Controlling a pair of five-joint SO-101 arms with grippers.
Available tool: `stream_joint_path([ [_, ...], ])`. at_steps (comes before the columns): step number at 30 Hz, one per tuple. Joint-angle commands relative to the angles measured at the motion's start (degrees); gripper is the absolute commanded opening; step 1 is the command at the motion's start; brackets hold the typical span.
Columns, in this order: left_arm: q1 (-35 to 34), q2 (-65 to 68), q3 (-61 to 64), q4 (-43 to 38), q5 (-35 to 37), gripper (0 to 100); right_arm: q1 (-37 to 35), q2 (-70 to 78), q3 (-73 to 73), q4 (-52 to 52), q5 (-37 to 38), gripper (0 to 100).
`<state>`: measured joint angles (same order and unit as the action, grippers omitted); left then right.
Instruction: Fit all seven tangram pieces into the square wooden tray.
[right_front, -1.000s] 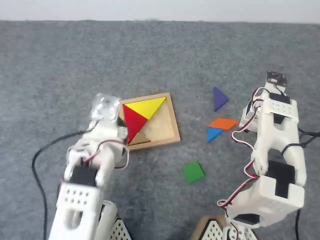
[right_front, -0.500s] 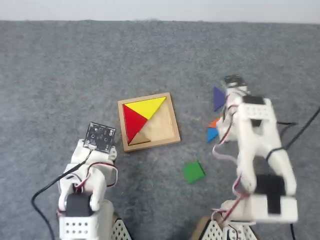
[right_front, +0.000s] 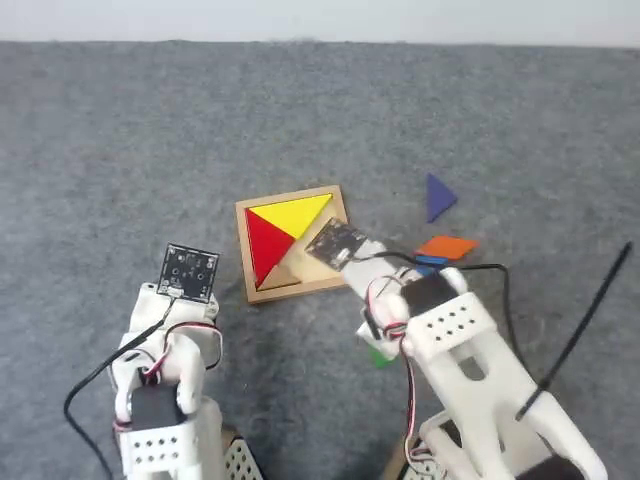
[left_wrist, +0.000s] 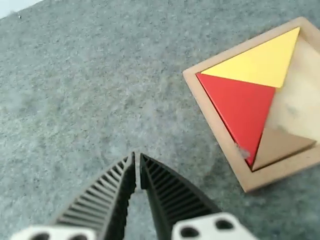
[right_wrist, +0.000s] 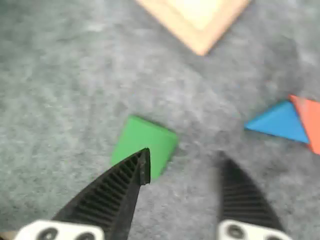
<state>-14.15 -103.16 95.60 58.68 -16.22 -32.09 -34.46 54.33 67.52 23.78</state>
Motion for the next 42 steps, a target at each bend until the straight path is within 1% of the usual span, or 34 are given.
stream_joint_path([
  [1, -0.1, -1.2, -0.5, -1.3, -0.4, 1, -2.9, -0.2, -0.6, 1.4, -1.8, 38.9],
  [3, -0.1, -1.2, -0.5, -1.3, -0.4, 1, -4.2, 0.9, -0.7, 2.8, -1.8, 41.4],
  [5, -0.1, -1.2, -0.5, -1.3, -0.4, 1, -5.4, 1.3, -0.4, 4.6, -2.3, 41.6],
  [9, -0.1, -1.2, -0.5, -1.3, -0.4, 1, -6.6, 1.9, -0.4, 5.8, -7.6, 41.7],
  [13, -0.1, -1.2, -0.5, -1.3, -0.4, 1, -6.6, 2.0, 0.2, 3.9, -13.5, 41.7],
  [15, -0.1, -1.2, -0.4, -1.3, -0.4, 1, -6.6, 2.0, 1.7, 1.5, -17.4, 41.6],
  [18, -0.1, -1.2, -0.2, -1.4, -0.4, 1, -6.6, 2.0, 4.5, -2.6, -20.7, 41.1],
  [20, -0.1, -1.2, 0.0, -1.8, -0.4, 1, -6.6, 2.0, 5.9, -4.8, -22.6, 36.5],
  [22, -0.1, -1.2, 0.1, -2.3, -0.4, 1, -6.6, 2.0, 6.9, -6.9, -24.4, 29.2],
  [24, -0.1, -1.2, 0.1, -2.3, -0.4, 1, -6.7, 2.0, 7.7, -8.4, -25.1, 23.7],
  [25, -0.1, -1.2, 0.1, -2.3, -0.4, 1, -6.7, 2.0, 7.8, -8.9, -25.1, 23.6],
  [31, -0.1, -1.2, 0.1, -2.3, -0.4, 1, -6.7, 2.1, 8.4, -10.2, -25.5, 32.3],
  [36, -0.1, -1.2, 0.1, -2.3, -0.4, 1, -6.7, 2.8, 10.5, -13.8, -25.5, 32.5],
  [42, -0.1, -1.2, 0.1, -2.3, -0.4, 1, -6.7, 8.5, 7.1, -12.8, -25.6, 32.4],
])
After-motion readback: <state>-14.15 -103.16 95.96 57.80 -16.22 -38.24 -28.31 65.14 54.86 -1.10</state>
